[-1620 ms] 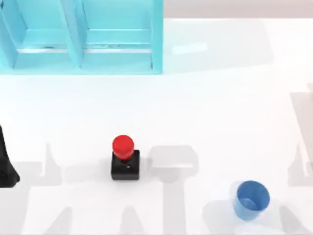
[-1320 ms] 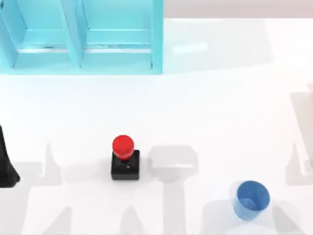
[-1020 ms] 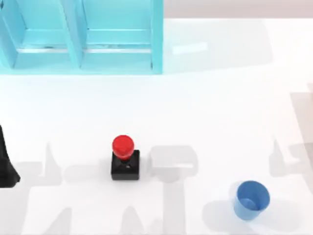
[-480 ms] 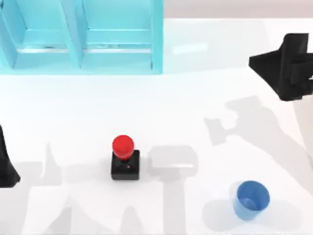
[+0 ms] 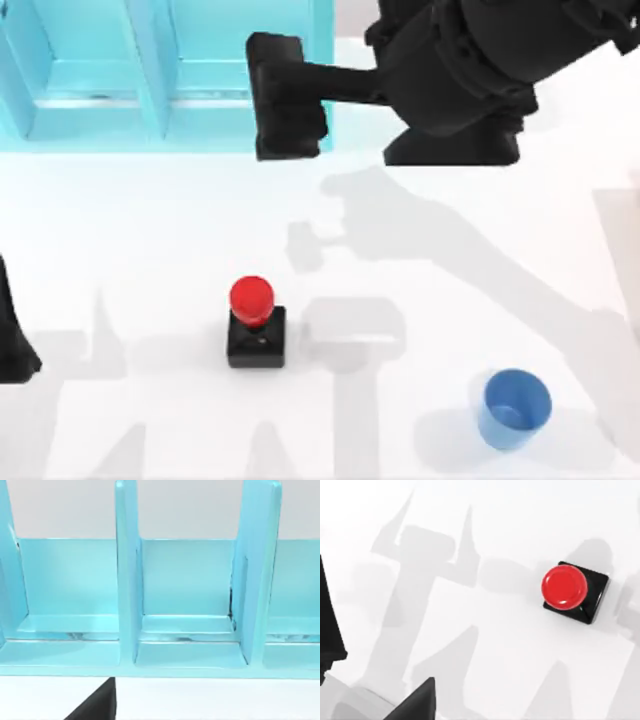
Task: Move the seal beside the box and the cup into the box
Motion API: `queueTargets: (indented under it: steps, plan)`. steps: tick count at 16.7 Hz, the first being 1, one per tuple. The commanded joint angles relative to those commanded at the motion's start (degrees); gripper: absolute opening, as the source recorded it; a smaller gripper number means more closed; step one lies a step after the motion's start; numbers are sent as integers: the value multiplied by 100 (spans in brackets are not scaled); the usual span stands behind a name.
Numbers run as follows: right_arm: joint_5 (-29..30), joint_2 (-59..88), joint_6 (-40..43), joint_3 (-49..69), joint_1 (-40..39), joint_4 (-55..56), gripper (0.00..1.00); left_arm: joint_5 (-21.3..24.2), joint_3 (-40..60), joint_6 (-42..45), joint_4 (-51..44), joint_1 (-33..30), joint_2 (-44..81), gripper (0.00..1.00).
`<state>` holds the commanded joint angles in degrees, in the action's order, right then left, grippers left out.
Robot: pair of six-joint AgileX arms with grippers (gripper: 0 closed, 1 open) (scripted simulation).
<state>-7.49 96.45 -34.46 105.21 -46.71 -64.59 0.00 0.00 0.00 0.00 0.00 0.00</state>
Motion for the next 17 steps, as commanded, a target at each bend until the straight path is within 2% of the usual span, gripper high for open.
queueTargets:
  steps: [8,17]
  plan:
    - [627,2827,-1192,2549,-545,-1542,100,0,0,0,0,0,0,100]
    - [1194,4565,-1971,3978,-688,-2395,100,0,0,0,0,0,0,100]
